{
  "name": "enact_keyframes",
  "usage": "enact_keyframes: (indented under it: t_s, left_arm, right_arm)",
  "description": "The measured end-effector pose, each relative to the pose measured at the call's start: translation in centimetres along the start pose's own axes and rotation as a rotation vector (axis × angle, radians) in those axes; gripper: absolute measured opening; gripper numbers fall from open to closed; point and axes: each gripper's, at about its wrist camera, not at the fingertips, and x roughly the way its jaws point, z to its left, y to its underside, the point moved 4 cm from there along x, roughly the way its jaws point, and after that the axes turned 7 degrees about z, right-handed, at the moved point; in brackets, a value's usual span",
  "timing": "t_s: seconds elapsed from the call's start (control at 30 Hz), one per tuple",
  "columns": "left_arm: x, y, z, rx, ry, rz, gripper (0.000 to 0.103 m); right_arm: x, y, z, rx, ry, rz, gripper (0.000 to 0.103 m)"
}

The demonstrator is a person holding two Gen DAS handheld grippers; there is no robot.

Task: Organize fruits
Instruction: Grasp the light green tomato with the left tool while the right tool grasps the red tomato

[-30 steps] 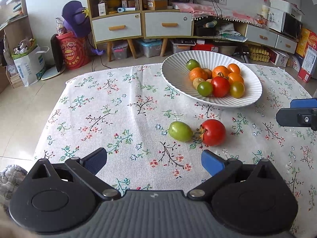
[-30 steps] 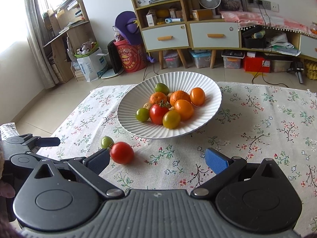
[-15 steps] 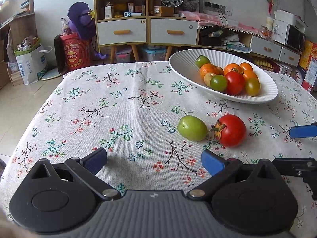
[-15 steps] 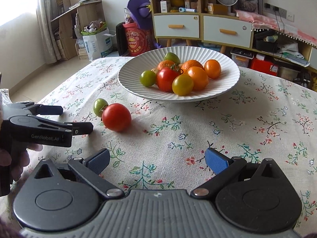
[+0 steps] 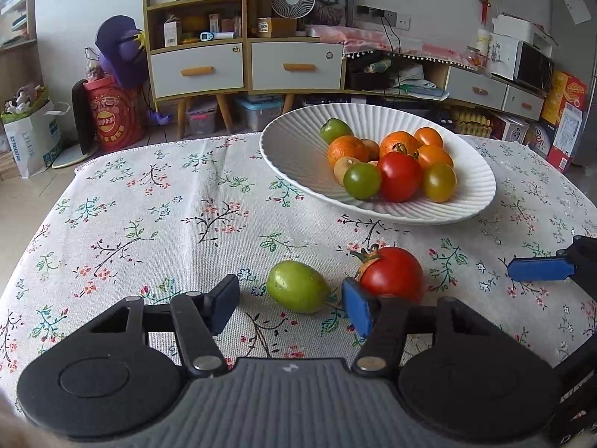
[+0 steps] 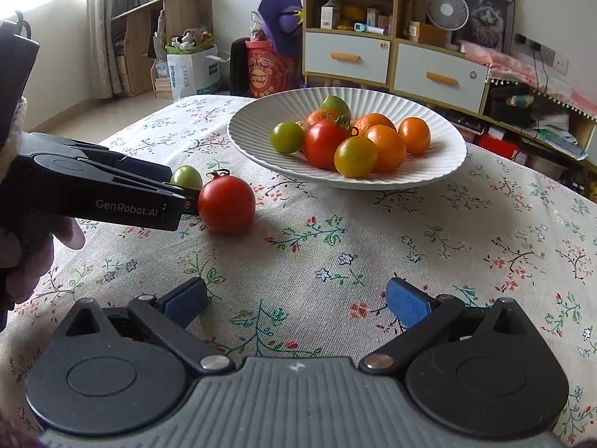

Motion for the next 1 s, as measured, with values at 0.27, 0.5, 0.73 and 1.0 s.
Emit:
enact_keyframes:
  t_s: [0.27, 0.5, 0.73, 1.0]
  left_arm:
    - [-0.2, -0.3, -0.1, 0.018, 0.000, 0.032, 0.025]
    - [-0.8, -0.2, 1.0, 0.001, -0.030, 0.089, 0.025]
    - [-1.5, 0.1, 2.9, -0.025, -0.068, 0.130, 0.025]
    - [-2.2, 0.5, 3.7, -0.037, -0.077, 0.151, 0.025]
  right_arm:
    - [0.1, -0.4, 0.3, -0.004, 0.001, 0.019, 0.102]
    - [0.7, -1.6, 0.3, 0.057, -0.004, 0.041, 0.102]
    - [1.1, -2.9, 1.0, 0.110, -0.003, 0.032, 0.099]
    - [1.4, -3.8, 2.3, 0.083, -0.027, 0.009, 0.081]
